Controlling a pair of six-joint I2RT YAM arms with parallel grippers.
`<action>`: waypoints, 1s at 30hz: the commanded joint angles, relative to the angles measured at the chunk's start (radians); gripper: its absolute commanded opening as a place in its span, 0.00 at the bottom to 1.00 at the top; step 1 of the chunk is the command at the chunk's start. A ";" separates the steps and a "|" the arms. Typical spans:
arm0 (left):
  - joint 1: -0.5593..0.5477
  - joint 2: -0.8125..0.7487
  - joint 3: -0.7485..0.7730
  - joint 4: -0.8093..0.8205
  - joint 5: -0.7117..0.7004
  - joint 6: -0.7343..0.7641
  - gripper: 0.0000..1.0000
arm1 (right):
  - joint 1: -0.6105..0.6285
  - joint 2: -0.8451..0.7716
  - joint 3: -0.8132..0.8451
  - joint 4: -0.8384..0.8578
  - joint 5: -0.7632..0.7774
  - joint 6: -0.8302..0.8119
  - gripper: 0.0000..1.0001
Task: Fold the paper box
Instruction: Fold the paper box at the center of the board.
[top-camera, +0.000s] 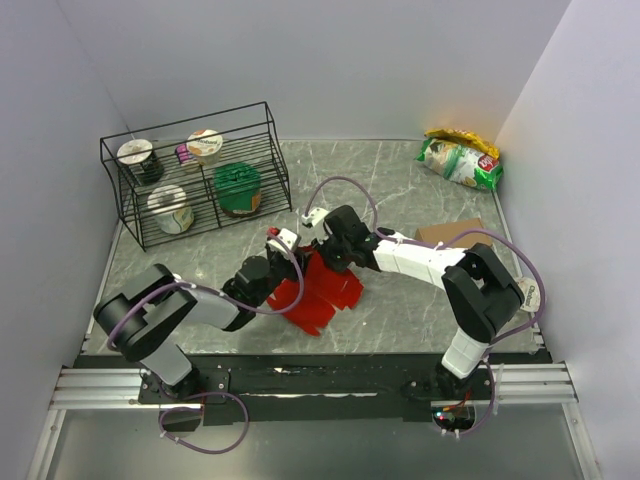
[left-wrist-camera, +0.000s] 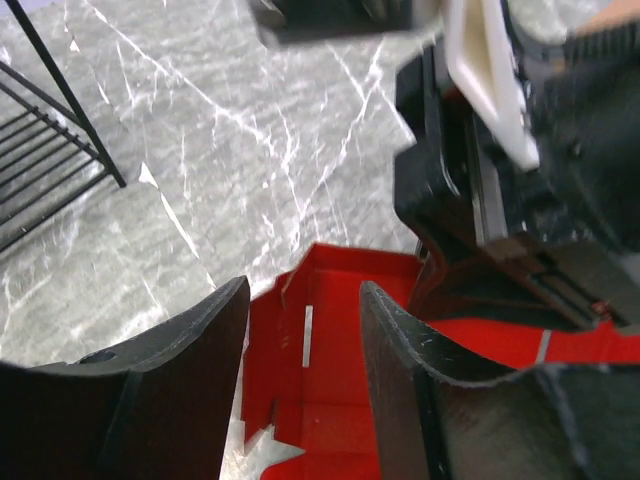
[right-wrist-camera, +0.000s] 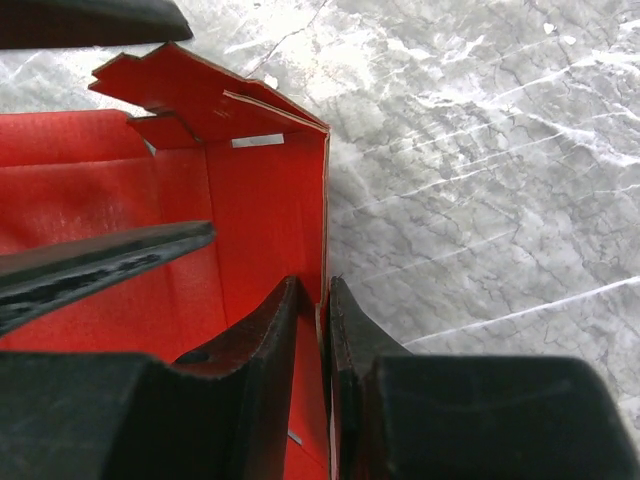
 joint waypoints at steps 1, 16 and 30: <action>0.037 -0.058 -0.010 -0.012 0.092 -0.067 0.54 | -0.002 -0.011 -0.020 0.021 0.069 -0.004 0.18; 0.282 -0.144 0.090 -0.222 0.379 -0.510 0.85 | 0.081 -0.059 -0.063 0.078 0.294 -0.107 0.00; 0.485 0.126 0.217 -0.225 0.595 -0.495 0.88 | 0.090 -0.100 -0.089 0.111 0.260 -0.228 0.00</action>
